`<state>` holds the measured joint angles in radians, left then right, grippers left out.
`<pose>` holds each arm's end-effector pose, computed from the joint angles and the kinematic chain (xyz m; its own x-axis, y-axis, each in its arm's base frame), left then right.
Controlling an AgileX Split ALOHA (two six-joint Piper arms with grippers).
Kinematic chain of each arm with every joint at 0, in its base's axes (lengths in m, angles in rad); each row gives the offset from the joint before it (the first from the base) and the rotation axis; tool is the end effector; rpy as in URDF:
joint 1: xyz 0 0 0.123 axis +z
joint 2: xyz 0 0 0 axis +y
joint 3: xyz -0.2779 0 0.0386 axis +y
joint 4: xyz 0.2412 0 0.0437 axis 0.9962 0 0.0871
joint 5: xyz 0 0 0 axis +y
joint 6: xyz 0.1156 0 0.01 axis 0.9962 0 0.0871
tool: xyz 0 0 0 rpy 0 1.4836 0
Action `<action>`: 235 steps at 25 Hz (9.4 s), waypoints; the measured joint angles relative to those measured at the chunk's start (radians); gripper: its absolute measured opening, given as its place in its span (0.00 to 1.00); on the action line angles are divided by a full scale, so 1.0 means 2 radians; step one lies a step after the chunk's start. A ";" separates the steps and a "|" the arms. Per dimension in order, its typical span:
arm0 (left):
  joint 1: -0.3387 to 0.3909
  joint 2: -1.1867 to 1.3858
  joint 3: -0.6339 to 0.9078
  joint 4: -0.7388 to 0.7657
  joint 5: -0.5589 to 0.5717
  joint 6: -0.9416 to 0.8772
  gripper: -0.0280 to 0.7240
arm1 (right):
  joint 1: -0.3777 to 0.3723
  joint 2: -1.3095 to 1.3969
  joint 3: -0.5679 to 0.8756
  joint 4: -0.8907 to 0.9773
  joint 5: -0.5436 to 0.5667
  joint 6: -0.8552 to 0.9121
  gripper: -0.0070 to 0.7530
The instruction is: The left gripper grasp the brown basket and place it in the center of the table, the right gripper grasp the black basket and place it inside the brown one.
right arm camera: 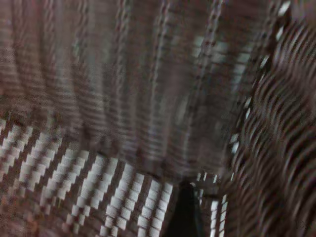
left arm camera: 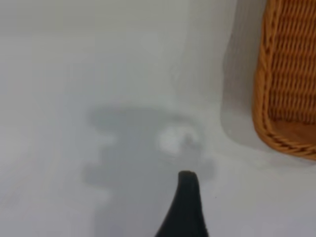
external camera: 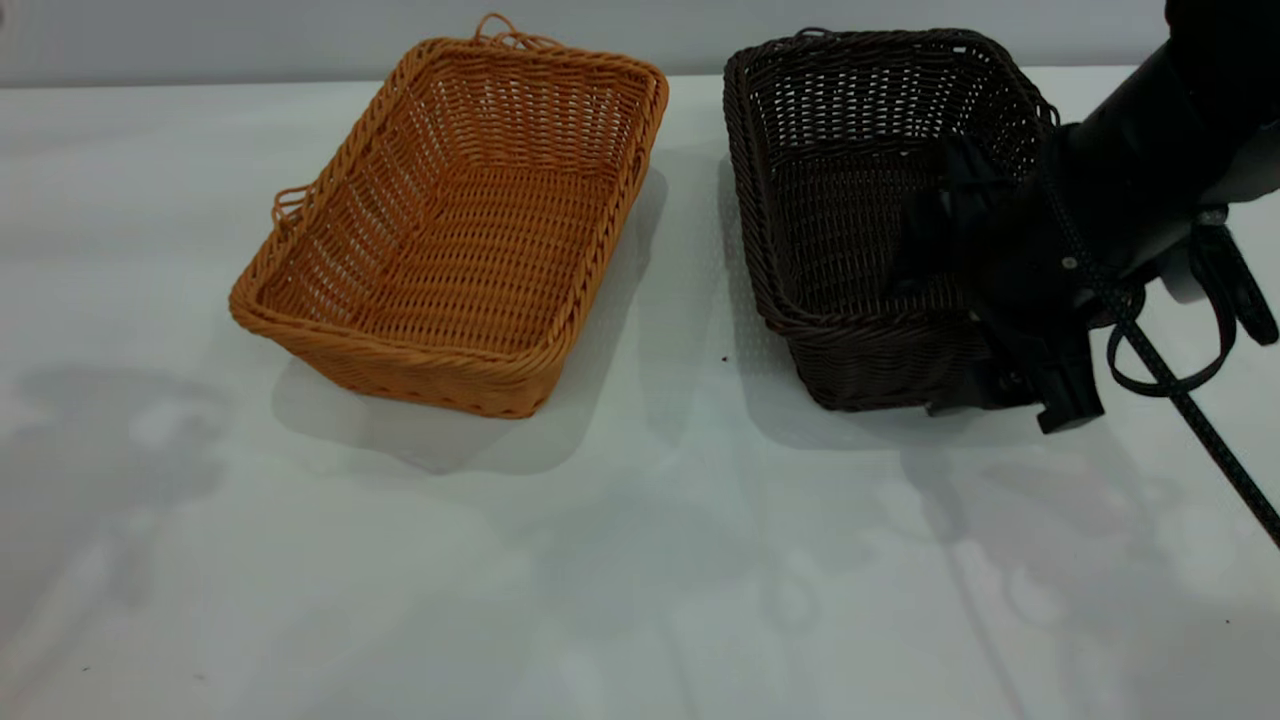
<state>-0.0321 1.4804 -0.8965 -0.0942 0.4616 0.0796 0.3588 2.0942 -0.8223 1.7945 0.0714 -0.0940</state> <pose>0.3051 -0.0147 0.2119 -0.8170 0.0214 -0.5762 0.0523 0.9979 -0.0370 0.3065 0.1237 0.0203 -0.2607 0.9586 0.1143 0.9032 0.2003 0.3796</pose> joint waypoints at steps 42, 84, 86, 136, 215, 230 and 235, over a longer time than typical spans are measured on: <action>-0.065 0.443 -0.303 -0.077 -0.068 0.097 0.55 | 0.000 0.053 -0.034 0.001 -0.013 0.007 0.51; -0.188 0.456 -0.315 -0.024 -0.152 0.552 0.14 | -0.217 -0.092 -0.086 -0.216 0.366 -0.271 0.14; -0.204 0.456 -0.315 -0.020 -0.162 0.573 0.14 | -0.217 -0.092 -0.086 -0.217 0.374 -0.273 0.14; -0.133 0.030 -0.310 -0.009 0.030 0.381 0.67 | -0.198 -0.090 -0.170 -0.382 0.425 -0.258 0.14; -0.133 -0.260 -0.179 0.116 0.353 0.092 0.54 | -0.039 -0.551 -0.152 -0.834 0.591 -0.003 0.78; -0.133 -0.385 0.116 0.074 0.350 -0.048 0.65 | -0.039 -0.844 0.170 -0.911 0.517 0.072 0.78; -0.133 -0.431 0.176 0.054 0.346 -0.068 0.65 | -0.039 -0.883 0.175 -0.911 0.515 0.073 0.78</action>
<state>-0.2986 0.6181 -0.5447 0.0128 1.1527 -0.0561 0.2812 0.3273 -0.4718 -0.0273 1.1024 0.0516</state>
